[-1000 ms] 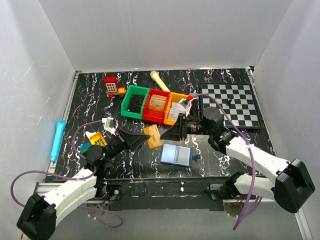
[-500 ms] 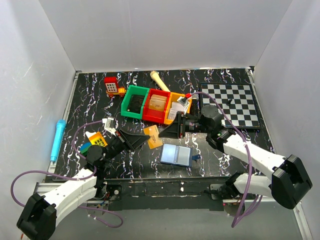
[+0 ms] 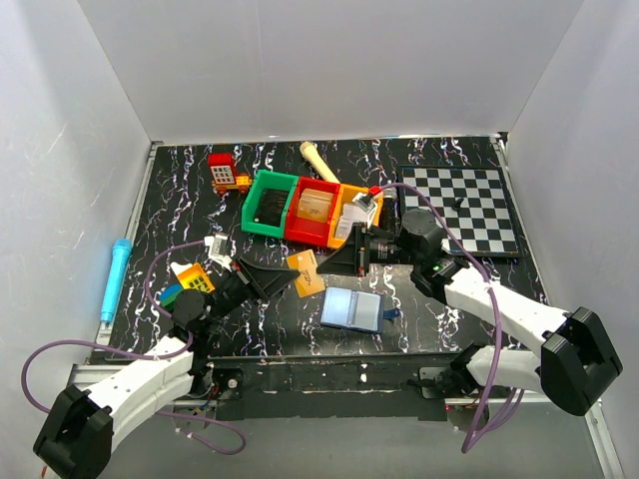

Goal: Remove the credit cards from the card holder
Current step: Place the credit card in the storage box.

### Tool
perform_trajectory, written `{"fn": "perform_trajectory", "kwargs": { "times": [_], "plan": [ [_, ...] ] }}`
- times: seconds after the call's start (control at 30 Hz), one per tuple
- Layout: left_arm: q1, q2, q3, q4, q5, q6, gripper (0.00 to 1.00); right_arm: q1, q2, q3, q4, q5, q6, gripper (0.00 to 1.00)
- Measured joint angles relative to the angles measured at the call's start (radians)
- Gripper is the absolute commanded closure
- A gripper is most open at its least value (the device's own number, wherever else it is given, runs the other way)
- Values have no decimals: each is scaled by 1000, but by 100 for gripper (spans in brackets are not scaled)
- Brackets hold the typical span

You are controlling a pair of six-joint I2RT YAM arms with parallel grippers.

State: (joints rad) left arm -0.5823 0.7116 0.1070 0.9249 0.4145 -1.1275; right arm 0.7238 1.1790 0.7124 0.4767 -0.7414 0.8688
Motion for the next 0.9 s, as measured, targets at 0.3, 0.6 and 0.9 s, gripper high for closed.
{"fn": "perform_trajectory", "kwargs": {
  "times": [0.3,0.6,0.9],
  "plan": [
    [0,-7,2,-53,-3,10,41,-3,2,4,-18,-18,10,99],
    [0,-251,66,-471,-199,38,43,-84,-19,196,-381,80,-101,99],
    [5,-480,132,-949,-524,74,47,-107,178,668,-820,447,-698,99]
  ]
}}
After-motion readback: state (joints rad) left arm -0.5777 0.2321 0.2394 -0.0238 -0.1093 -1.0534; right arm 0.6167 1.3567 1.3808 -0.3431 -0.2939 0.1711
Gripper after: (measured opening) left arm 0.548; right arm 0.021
